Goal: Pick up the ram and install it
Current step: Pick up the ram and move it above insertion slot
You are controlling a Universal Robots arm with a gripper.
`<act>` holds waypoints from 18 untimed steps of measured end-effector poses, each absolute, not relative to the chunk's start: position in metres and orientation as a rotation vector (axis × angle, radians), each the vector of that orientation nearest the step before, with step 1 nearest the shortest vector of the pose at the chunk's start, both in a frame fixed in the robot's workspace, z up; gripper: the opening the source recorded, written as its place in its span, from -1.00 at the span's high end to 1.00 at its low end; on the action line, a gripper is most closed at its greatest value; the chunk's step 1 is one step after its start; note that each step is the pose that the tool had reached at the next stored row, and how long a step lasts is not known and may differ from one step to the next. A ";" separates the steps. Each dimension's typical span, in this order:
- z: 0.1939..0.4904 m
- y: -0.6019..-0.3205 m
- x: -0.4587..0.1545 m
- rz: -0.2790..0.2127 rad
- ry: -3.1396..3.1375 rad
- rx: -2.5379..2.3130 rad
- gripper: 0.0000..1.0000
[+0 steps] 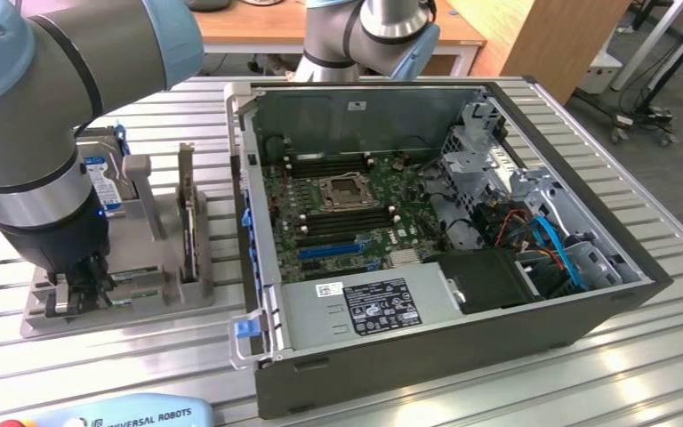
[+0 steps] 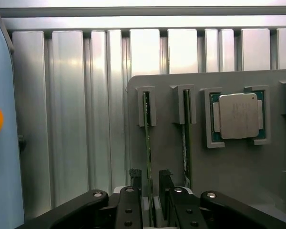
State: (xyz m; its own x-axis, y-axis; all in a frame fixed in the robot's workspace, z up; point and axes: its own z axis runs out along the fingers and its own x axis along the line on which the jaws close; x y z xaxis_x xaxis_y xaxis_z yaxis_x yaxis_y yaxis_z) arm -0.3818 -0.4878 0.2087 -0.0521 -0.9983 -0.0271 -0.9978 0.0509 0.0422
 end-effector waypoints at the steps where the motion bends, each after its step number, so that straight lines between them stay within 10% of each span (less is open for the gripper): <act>1: 0.208 -0.488 -0.382 -0.077 -2.269 2.157 0.43; 18: 0.206 -0.488 -0.378 -0.077 -2.221 2.205 0.43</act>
